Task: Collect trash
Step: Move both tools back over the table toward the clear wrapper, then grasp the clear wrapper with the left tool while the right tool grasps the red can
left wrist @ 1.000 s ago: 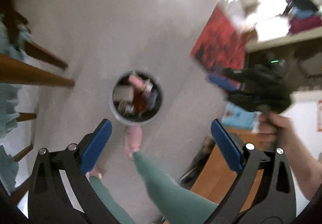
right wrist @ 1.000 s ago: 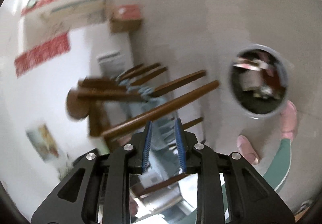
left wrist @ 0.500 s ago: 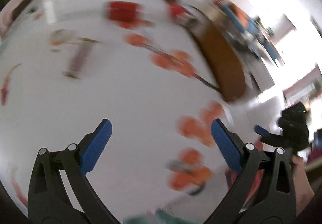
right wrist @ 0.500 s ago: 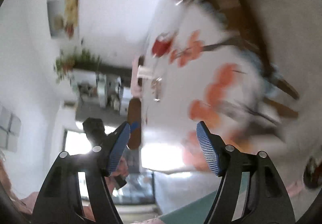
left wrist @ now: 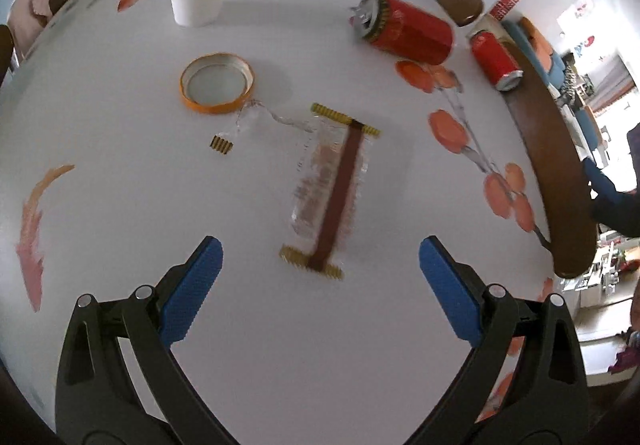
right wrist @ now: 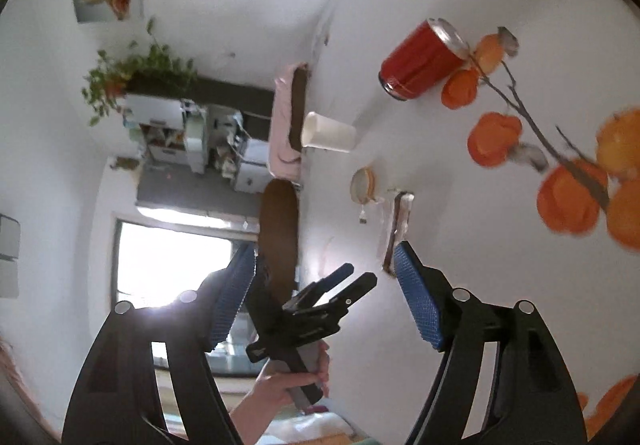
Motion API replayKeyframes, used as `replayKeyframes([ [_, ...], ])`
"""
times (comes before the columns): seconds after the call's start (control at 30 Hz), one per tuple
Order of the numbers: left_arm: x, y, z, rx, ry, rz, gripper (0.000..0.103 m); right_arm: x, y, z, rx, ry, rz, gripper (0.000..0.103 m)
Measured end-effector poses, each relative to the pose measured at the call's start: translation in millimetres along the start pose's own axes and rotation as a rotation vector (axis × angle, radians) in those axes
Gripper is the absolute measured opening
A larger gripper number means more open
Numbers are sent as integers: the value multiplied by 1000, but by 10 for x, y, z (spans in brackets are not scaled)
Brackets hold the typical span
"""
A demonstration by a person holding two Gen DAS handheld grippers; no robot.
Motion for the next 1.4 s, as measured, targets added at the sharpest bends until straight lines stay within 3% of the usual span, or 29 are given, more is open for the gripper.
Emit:
replayKeyframes([
  [0.13, 149, 37, -25, -40, 27, -11, 96, 65, 258, 162, -15, -13, -56, 73],
  [0.47, 246, 171, 41, -125, 106, 61, 96, 220, 986, 570, -151, -16, -257, 73],
  [0.63, 347, 173, 97, -101, 234, 94, 96, 326, 1366, 754, -249, -12, -359, 73],
  [0.73, 335, 197, 85, -96, 304, 126, 81, 471, 1570, 813, -342, -23, -420, 73],
  [0.8, 320, 218, 91, -86, 323, 127, 71, 590, 1673, 866, -419, -48, -468, 81],
  [0.87, 271, 260, 58, -113, 335, 135, 41, 737, 1740, 873, -513, -60, -523, 85],
  [0.93, 250, 317, 27, -174, 309, 127, 20, 857, 1770, 874, -579, -51, -560, 85],
  [1.1, 225, 412, -34, -367, 206, 120, 17, 1154, 1752, 876, -730, -42, -672, 87],
  [1.4, 245, 573, 195, -426, 155, 127, 17, 1578, 1474, 954, -842, -9, -824, 88],
])
Point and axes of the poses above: each gripper's, at about its wrist camera, not at the fingertips, and x roughly the way its jaws point, z to its right, y to its top, the point moved 8 cm from there along x, roughly the way its jaws point, and after that the axes turned 15 degrees about -x, right-handed, at the moved point
